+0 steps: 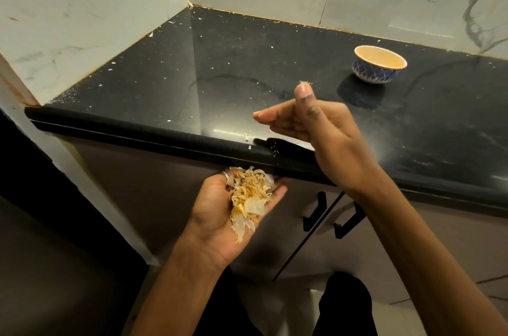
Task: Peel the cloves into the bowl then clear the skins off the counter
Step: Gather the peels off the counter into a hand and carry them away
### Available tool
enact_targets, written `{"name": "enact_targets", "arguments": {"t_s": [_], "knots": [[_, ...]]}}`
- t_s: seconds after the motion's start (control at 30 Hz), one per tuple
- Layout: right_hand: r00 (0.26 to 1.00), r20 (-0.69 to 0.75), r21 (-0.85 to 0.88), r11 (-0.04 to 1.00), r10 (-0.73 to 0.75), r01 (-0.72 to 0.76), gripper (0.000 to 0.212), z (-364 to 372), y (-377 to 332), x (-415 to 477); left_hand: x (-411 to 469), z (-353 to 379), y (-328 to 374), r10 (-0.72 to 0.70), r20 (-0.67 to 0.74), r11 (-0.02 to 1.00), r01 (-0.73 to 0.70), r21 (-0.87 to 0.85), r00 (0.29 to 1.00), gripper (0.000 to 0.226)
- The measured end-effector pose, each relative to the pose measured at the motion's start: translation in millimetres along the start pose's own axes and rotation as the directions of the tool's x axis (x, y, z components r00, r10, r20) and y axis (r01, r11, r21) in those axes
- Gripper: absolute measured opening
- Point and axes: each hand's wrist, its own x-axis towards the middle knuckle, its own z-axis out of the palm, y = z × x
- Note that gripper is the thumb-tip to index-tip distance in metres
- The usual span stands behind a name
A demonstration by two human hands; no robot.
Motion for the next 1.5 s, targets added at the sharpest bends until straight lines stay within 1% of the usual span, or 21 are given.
{"name": "enact_targets", "arguments": {"t_s": [0.07,0.13,0.2,0.3,0.4,0.5,0.6,0.7,0.8,0.87,0.93,1.0,1.07,1.13,1.2,1.23,1.27,1.33,1.37,1.4,1.5], "knots": [[0.999,-0.009,-0.190,0.981,-0.035,0.032,0.056,4.5,2.8,-7.5,1.3,-2.6,1.0,0.015,0.053,1.000,-0.016,0.011,0.998,0.045],[0.998,0.030,-0.292,0.954,-0.056,0.062,0.056,10.4,3.9,-18.4,1.9,-4.7,2.0,0.023,0.090,1.000,-0.023,0.000,0.996,0.044],[0.994,0.047,-0.307,0.946,-0.095,0.105,0.054,16.1,3.2,-29.0,2.0,-6.2,2.7,0.028,0.101,1.000,-0.027,-0.010,0.994,0.042],[0.986,0.084,-0.247,0.955,-0.146,0.163,0.051,21.3,0.3,-40.4,3.1,-8.1,2.0,0.029,0.097,0.999,-0.025,-0.034,0.995,0.041],[0.982,0.122,-0.188,0.968,-0.147,0.168,0.055,23.4,0.0,-45.5,5.6,-9.6,1.8,0.026,0.080,0.999,-0.024,-0.032,0.996,0.045],[0.981,0.110,-0.157,0.972,-0.161,0.177,0.060,23.7,1.2,-42.9,5.8,-8.7,1.2,0.031,0.096,0.999,-0.029,-0.018,0.995,0.040],[0.963,0.093,-0.273,0.924,-0.252,0.268,0.053,23.4,1.4,-36.7,4.6,-6.8,1.7,0.040,0.088,0.999,-0.040,-0.007,0.995,0.040],[0.935,0.152,-0.413,0.838,-0.321,0.355,0.043,26.8,5.3,-36.7,4.8,-9.7,3.2,0.024,0.065,0.998,-0.020,-0.060,0.998,0.037],[0.931,0.219,-0.401,0.843,-0.293,0.359,0.041,31.3,10.1,-42.7,5.2,-12.6,2.5,0.017,0.051,0.999,-0.015,-0.038,0.999,0.030],[0.952,0.132,-0.306,0.902,-0.277,0.305,0.044,34.1,12.5,-45.2,5.5,-12.1,0.8,0.033,0.055,0.999,-0.032,-0.021,0.998,0.033],[0.964,-0.074,-0.146,0.959,-0.254,0.242,0.045,38.2,14.9,-46.8,5.2,-11.0,-1.7,0.039,0.077,0.999,-0.038,-0.022,0.996,0.041],[0.931,-0.316,-0.012,0.982,-0.181,0.187,0.045,46.2,17.0,-51.8,6.7,-12.4,-4.2,0.055,0.095,0.998,-0.053,-0.018,0.994,0.046],[0.851,-0.515,0.029,0.990,-0.101,0.135,0.043,60.0,18.6,-61.9,11.0,-15.2,-5.4,0.070,0.070,0.997,-0.072,0.019,0.995,0.047],[0.746,-0.666,0.083,0.994,0.000,0.073,0.041,76.7,19.5,-76.9,12.9,-14.5,-6.7,0.073,0.057,0.997,-0.075,0.026,0.996,0.050],[0.619,-0.751,0.268,0.963,0.227,-0.029,0.039,92.7,23.7,-89.3,8.9,-9.0,-7.8,0.073,0.029,0.997,-0.073,0.008,0.997,0.048],[0.552,-0.744,0.411,0.909,0.377,-0.068,0.037,99.7,26.6,-93.0,5.4,-5.2,-7.9,0.085,0.002,0.996,-0.085,0.012,0.996,0.046],[0.503,-0.691,0.560,0.824,0.519,-0.081,0.034,105.7,29.0,-94.3,2.6,-1.8,-7.6,0.103,-0.015,0.995,-0.103,0.010,0.995,0.045],[0.451,-0.521,0.797,0.602,0.725,-0.047,0.027,115.0,31.4,-90.8,1.8,-2.1,-9.2,0.122,-0.039,0.992,-0.122,0.012,0.992,0.048],[0.446,-0.457,0.855,0.518,0.770,-0.018,0.027,117.9,30.6,-87.6,1.2,-2.6,-9.9,0.134,-0.050,0.991,-0.133,0.010,0.990,0.048],[0.441,-0.420,0.884,0.468,0.793,-0.001,0.029,119.6,30.5,-83.2,-0.8,-1.5,-9.9,0.141,-0.063,0.990,-0.141,0.011,0.988,0.046],[0.482,-0.346,0.931,0.357,0.805,0.071,0.033,123.6,30.2,-69.4,-0.2,-3.8,-14.2,0.116,-0.099,0.993,-0.119,-0.018,0.988,0.043]]}}
